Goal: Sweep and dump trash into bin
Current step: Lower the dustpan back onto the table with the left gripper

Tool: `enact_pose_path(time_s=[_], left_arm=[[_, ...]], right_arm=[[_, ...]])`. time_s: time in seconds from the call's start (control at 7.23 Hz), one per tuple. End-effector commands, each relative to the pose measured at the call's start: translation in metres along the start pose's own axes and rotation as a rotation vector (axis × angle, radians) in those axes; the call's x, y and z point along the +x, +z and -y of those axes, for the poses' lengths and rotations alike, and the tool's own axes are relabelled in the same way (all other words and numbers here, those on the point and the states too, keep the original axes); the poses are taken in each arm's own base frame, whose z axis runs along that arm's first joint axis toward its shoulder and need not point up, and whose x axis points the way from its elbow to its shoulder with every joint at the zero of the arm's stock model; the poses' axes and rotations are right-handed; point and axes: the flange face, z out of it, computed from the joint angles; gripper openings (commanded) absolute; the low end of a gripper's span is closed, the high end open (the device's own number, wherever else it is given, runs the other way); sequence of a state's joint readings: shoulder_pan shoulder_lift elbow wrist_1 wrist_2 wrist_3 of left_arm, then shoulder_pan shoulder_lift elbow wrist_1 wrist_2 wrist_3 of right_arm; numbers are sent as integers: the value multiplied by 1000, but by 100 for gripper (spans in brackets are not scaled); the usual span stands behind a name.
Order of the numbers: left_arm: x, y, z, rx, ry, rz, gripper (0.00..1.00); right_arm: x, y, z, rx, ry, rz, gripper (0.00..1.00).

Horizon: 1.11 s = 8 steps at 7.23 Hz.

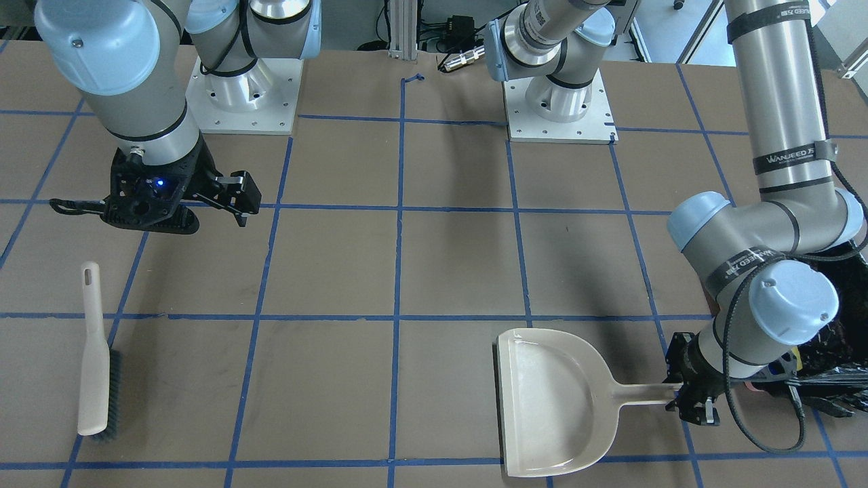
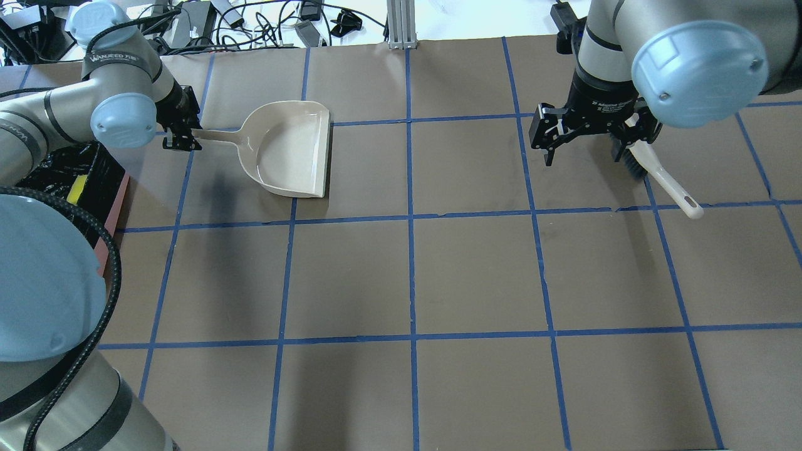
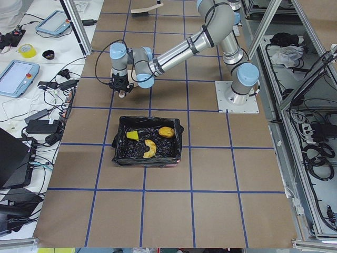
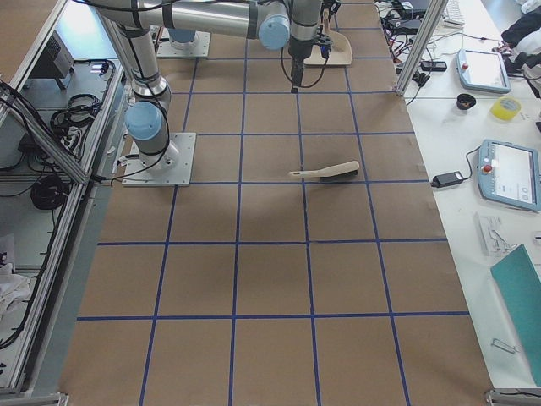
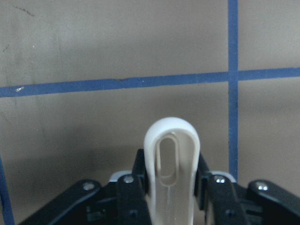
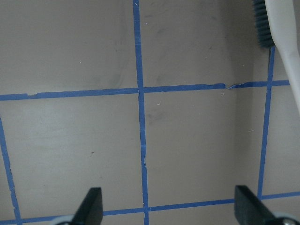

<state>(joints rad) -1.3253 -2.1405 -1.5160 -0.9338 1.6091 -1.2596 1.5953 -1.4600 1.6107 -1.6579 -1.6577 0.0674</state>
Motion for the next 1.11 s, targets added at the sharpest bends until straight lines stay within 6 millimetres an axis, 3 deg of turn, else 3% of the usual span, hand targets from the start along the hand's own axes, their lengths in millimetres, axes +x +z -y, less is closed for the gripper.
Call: enact_pose_path(time_s=[0.0, 0.55, 0.69, 0.97], left_arm=[[0, 5, 0, -2, -9, 7, 0], [-10, 4, -3, -3, -19, 15, 0], [-12, -6, -9, -2, 3, 3, 0], [-12, -1, -13, -6, 10, 13, 0]], right_arm=[[0, -2, 1, 16, 6, 5, 100], [0, 0, 2, 13, 3, 0, 100], [0, 0, 2, 15, 1, -1, 100], [0, -1, 1, 13, 4, 3, 100]])
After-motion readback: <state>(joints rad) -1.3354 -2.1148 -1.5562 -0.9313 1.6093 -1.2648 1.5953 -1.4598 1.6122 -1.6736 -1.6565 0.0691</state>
